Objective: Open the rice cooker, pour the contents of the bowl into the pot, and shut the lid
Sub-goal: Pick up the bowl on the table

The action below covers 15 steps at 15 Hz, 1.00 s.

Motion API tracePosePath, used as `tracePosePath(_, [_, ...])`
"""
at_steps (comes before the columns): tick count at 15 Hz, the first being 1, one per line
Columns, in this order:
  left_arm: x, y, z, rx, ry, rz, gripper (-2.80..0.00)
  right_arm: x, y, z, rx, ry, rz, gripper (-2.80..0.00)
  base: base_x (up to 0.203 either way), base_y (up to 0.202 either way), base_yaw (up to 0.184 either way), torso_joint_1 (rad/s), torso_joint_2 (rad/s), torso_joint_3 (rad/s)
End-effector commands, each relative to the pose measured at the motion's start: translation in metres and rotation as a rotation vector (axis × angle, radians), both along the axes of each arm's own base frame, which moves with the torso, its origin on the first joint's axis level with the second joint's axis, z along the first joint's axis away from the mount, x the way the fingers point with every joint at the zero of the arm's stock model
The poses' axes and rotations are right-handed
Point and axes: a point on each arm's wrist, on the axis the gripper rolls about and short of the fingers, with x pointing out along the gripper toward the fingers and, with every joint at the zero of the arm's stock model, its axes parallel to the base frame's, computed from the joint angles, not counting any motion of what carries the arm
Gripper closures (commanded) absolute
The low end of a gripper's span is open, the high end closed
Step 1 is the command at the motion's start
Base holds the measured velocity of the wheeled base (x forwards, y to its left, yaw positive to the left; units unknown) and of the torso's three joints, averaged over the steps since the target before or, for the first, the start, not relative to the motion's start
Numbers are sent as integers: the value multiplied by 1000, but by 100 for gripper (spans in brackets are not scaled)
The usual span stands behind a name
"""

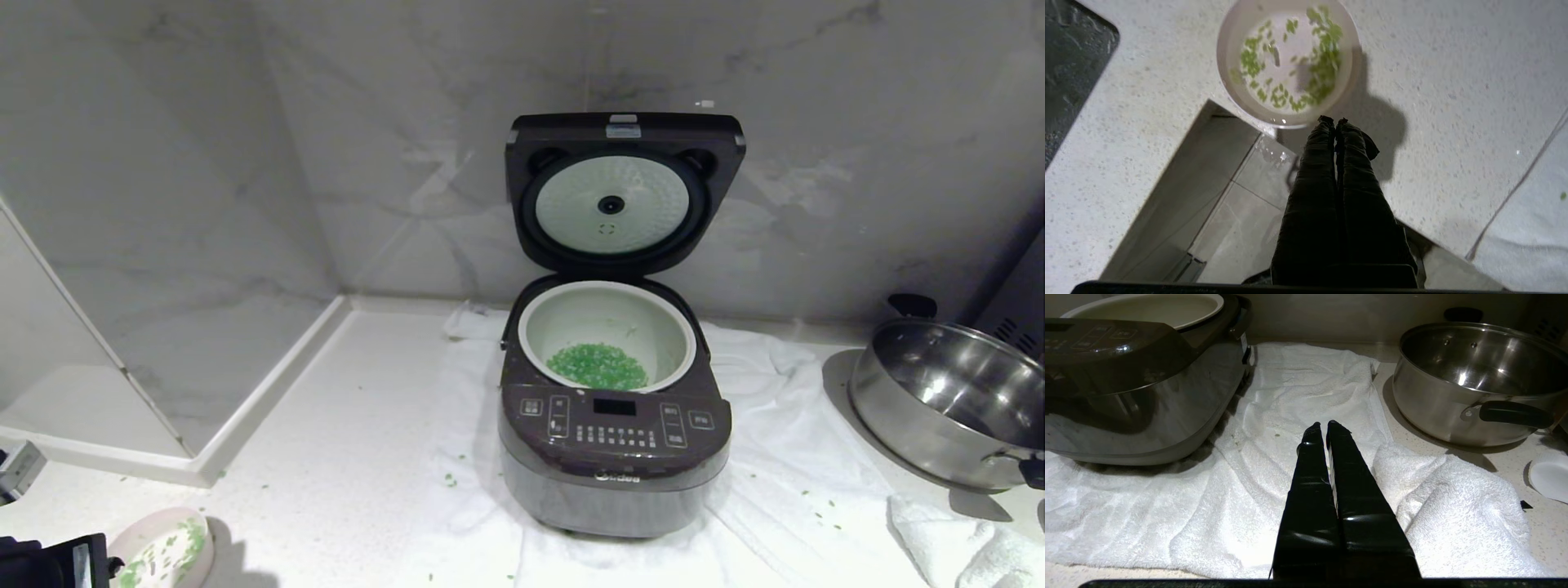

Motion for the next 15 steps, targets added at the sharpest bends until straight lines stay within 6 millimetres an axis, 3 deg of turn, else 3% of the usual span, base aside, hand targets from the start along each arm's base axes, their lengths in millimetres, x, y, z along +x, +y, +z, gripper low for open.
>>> tracePosePath(1, [7, 4, -3, -4, -8, 15, 0, 0, 0, 0, 0, 0, 0, 0, 0, 0, 0, 0, 0, 0])
tracePosePath(10, [3, 3, -2, 7, -27, 8, 0, 0, 0, 0, 0, 0, 0, 0, 0, 0, 0, 0, 0, 0])
tracePosePath(15, [1, 2, 0, 0, -40, -3, 0, 0, 0, 0, 0, 0, 0, 0, 0, 0, 0, 143, -351, -196])
